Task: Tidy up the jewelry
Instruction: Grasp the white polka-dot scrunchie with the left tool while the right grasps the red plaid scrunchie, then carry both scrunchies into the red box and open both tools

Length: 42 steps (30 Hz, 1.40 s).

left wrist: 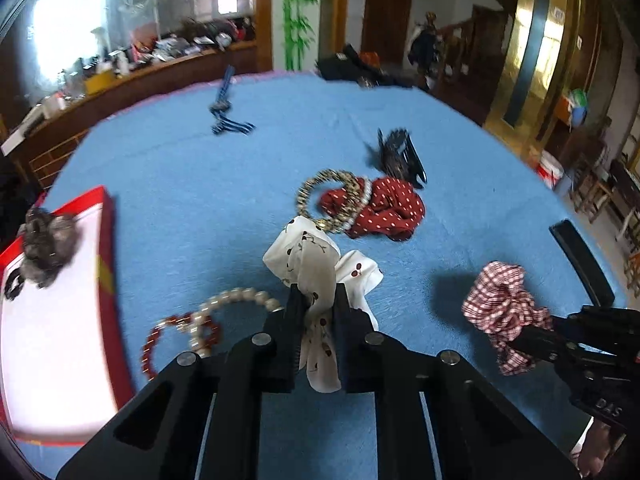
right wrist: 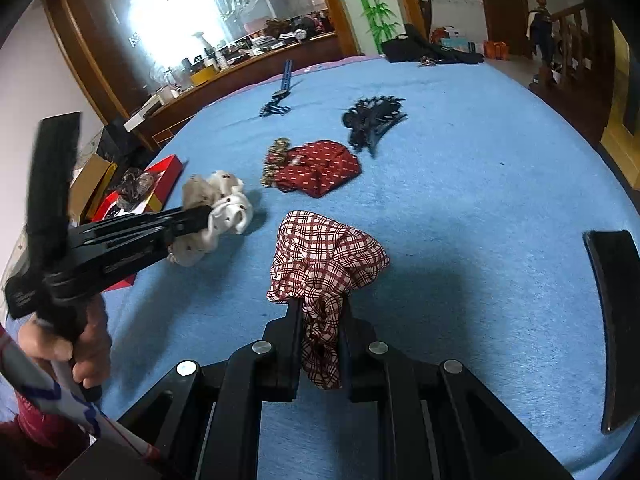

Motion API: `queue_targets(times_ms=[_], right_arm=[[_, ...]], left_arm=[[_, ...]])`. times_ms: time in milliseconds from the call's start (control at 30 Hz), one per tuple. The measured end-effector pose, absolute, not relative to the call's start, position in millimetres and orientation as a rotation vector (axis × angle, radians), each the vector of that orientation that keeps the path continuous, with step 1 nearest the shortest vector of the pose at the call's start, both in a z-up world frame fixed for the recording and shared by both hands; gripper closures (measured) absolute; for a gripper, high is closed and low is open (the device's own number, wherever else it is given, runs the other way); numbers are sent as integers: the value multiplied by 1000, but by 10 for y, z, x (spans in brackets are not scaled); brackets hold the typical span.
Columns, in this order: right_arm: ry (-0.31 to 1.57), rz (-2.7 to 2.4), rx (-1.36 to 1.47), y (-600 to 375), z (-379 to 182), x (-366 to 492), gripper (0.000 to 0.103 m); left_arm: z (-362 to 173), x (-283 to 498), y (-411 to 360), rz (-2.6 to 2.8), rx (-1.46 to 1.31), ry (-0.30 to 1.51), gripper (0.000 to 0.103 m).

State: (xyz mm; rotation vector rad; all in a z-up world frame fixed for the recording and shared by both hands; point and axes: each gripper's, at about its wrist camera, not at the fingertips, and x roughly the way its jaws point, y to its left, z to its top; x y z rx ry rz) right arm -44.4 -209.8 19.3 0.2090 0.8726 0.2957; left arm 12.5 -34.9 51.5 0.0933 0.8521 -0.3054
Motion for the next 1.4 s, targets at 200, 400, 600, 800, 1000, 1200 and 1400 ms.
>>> queue_targets(times_ms=[200, 400, 600, 800, 1000, 1200, 1400], right_arm=[[874, 314, 183, -1886, 185, -421, 87], [884, 317, 172, -1798, 169, -418, 87], [884, 314, 165, -1788, 190, -419, 87], [881, 315, 164, -1775, 201, -425, 87], [880, 317, 155, -1742, 234, -431, 87], [879, 324, 148, -1687, 271, -427, 87], [870, 340, 131, -1560, 355, -421, 87]], left_arm=[[551, -96, -184, -275, 104, 810, 90], [557, -158, -139, -263, 114, 794, 90], [587, -188, -151, -243, 130, 773, 90], [614, -208, -144, -226, 146, 759, 90], [652, -249, -106, -210, 150, 738, 90], [711, -291, -33, -196, 145, 718, 90], [782, -350, 91, -179, 131, 700, 90]])
